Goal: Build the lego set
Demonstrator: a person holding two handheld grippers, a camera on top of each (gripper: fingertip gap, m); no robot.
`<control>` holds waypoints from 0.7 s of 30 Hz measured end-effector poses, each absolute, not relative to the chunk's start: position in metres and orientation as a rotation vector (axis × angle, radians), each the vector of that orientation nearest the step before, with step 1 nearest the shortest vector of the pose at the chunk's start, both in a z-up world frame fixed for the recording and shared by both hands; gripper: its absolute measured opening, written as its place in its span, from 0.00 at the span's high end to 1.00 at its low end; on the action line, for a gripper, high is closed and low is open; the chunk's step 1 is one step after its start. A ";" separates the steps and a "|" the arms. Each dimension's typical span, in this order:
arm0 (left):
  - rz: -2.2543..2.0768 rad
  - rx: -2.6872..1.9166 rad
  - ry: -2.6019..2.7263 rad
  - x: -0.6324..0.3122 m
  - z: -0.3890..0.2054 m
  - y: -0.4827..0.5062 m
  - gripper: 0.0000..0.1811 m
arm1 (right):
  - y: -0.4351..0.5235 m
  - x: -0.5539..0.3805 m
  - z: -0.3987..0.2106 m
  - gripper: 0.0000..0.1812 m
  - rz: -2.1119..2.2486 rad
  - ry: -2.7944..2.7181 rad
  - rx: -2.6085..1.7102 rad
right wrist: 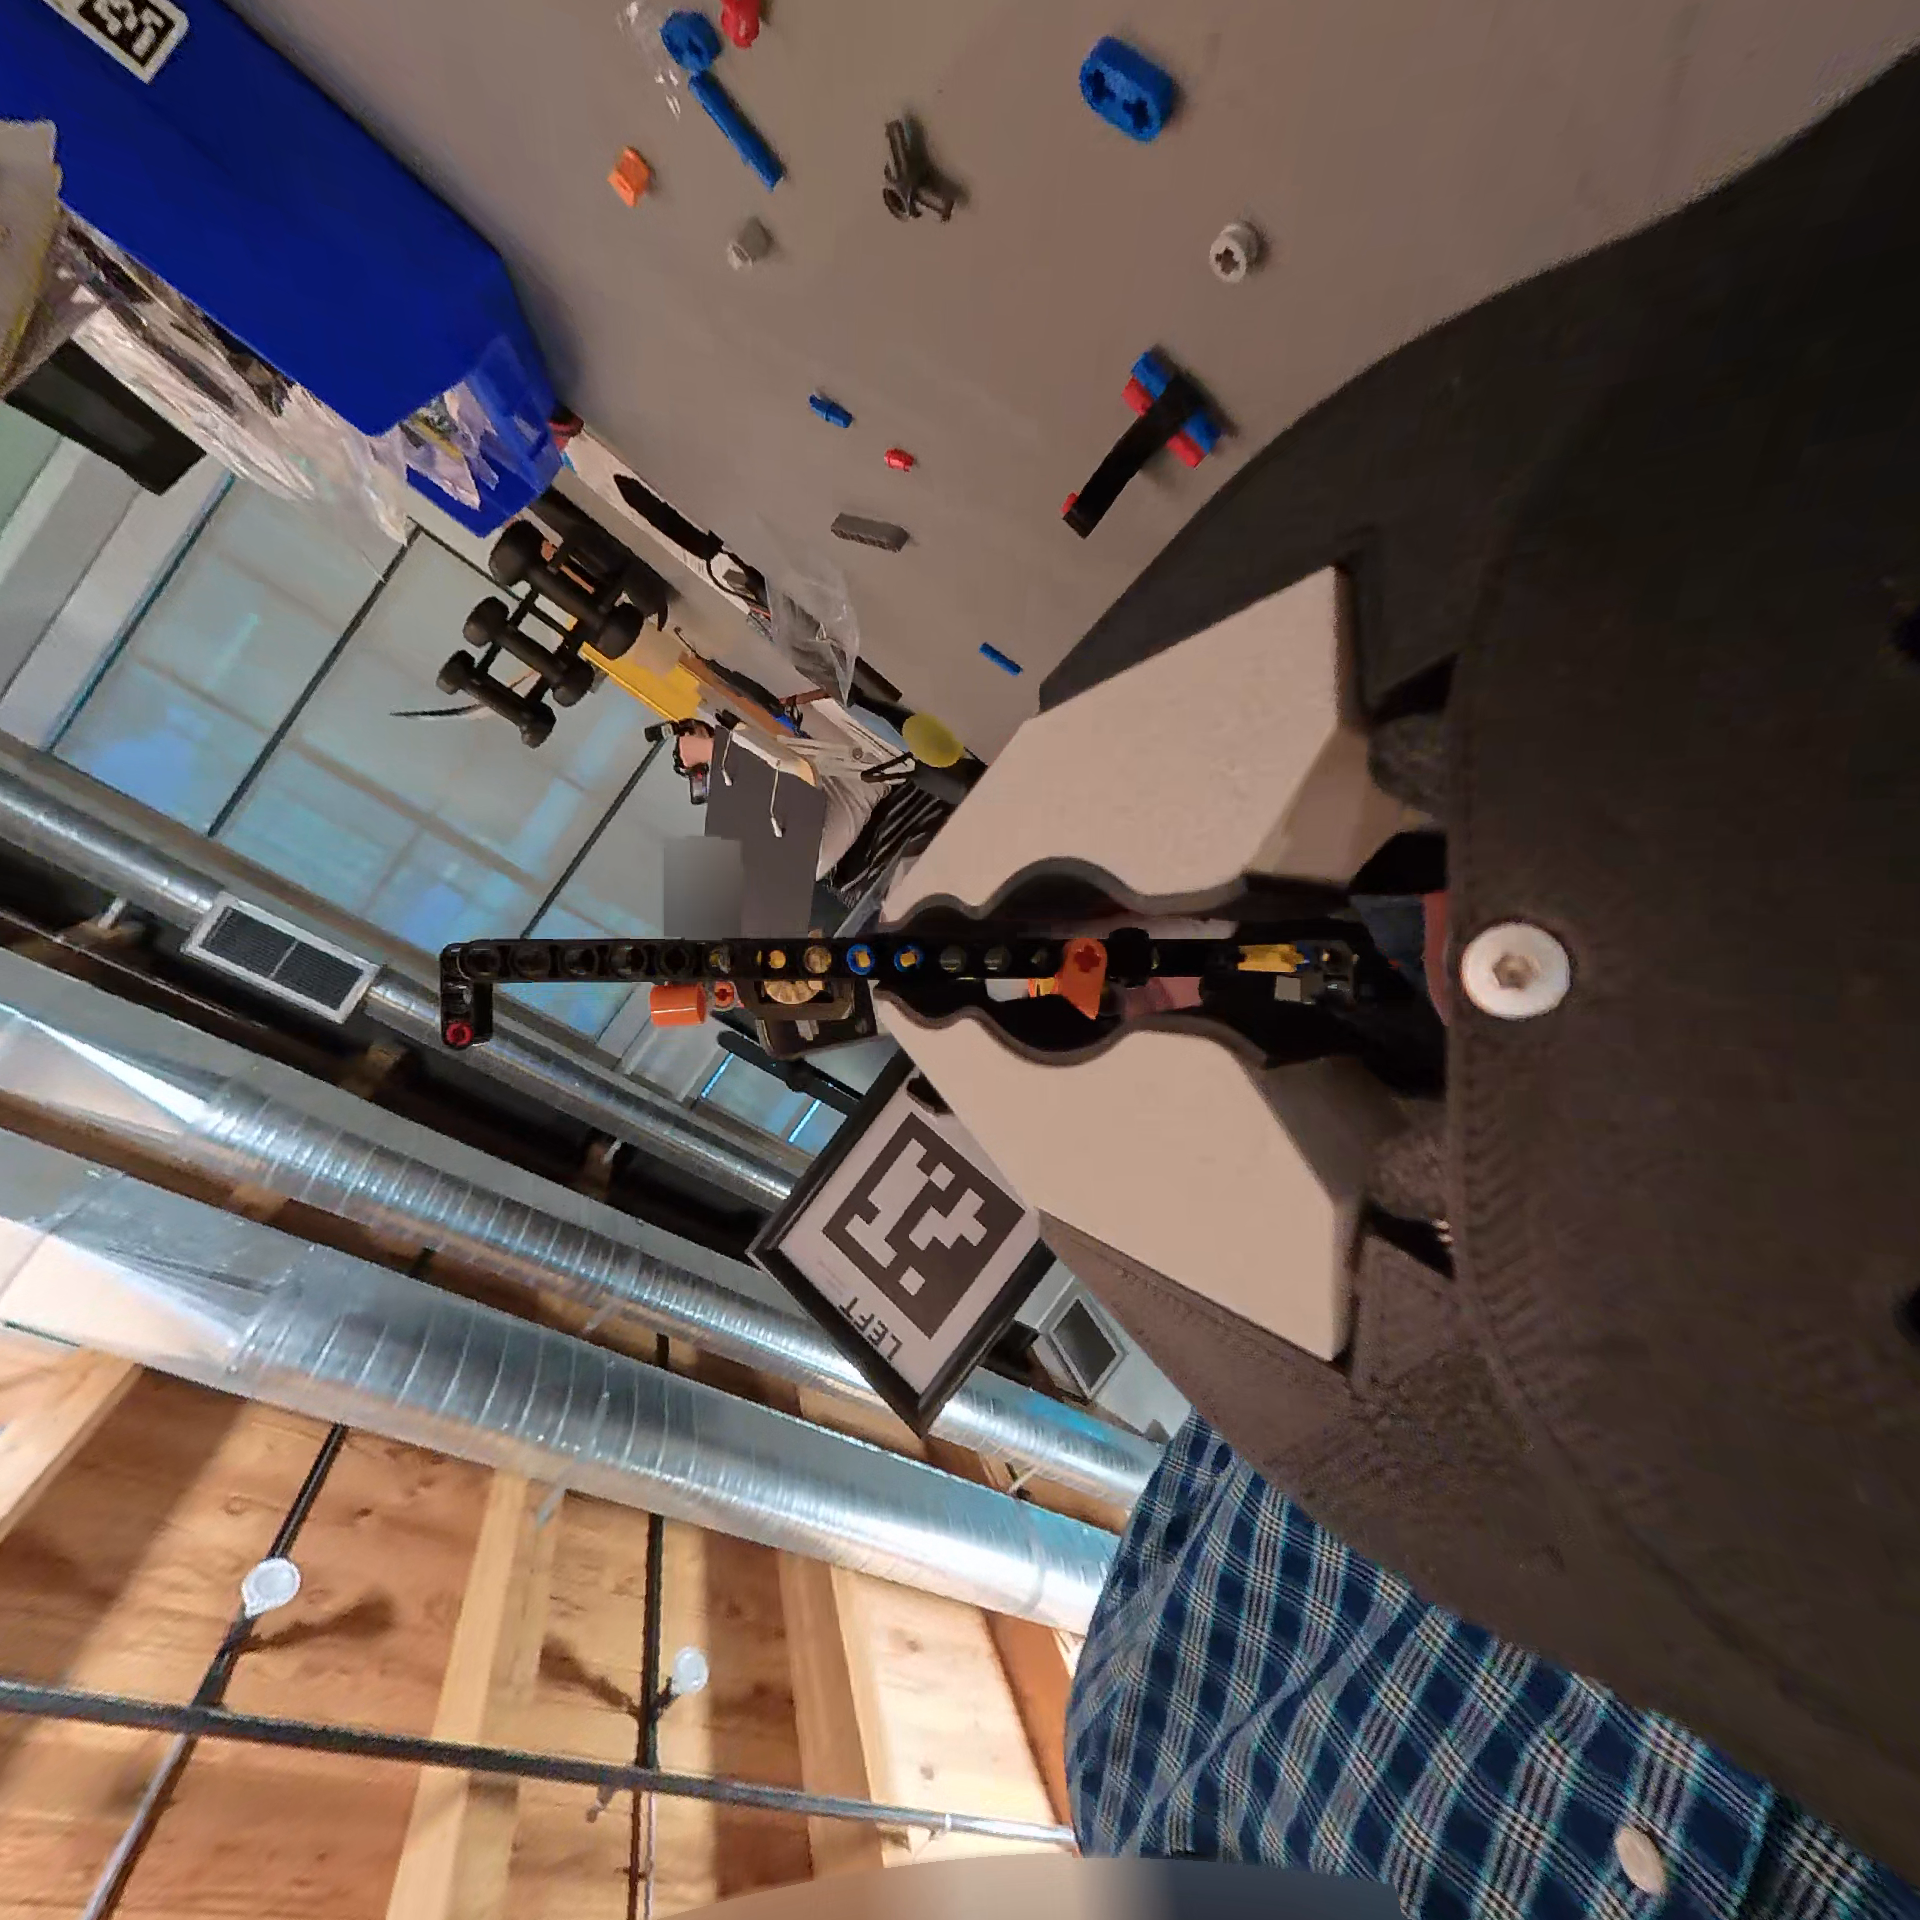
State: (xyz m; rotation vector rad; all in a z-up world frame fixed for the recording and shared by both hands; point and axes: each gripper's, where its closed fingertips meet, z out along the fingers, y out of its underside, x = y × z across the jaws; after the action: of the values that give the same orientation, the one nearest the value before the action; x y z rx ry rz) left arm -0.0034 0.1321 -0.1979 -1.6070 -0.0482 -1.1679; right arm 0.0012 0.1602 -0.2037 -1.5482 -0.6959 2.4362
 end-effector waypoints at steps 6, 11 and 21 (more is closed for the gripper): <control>-1.155 -1.626 -0.097 -0.007 -0.206 0.138 0.96 | 0.159 -0.003 -0.199 0.98 2.385 -0.670 -1.594; -1.312 -1.524 -0.162 -0.013 -0.201 0.135 0.97 | 0.155 -0.008 -0.192 0.98 2.274 -0.721 -1.598; -1.435 -1.351 -0.195 -0.027 -0.189 0.129 0.97 | 0.154 -0.003 -0.186 0.91 2.217 -0.781 -1.559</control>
State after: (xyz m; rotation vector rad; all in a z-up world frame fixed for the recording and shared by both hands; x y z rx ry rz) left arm -0.0269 0.1286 -0.1889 -1.3505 -0.1953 -1.4346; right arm -0.0027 0.1539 -0.1856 -1.5592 -0.7813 2.2169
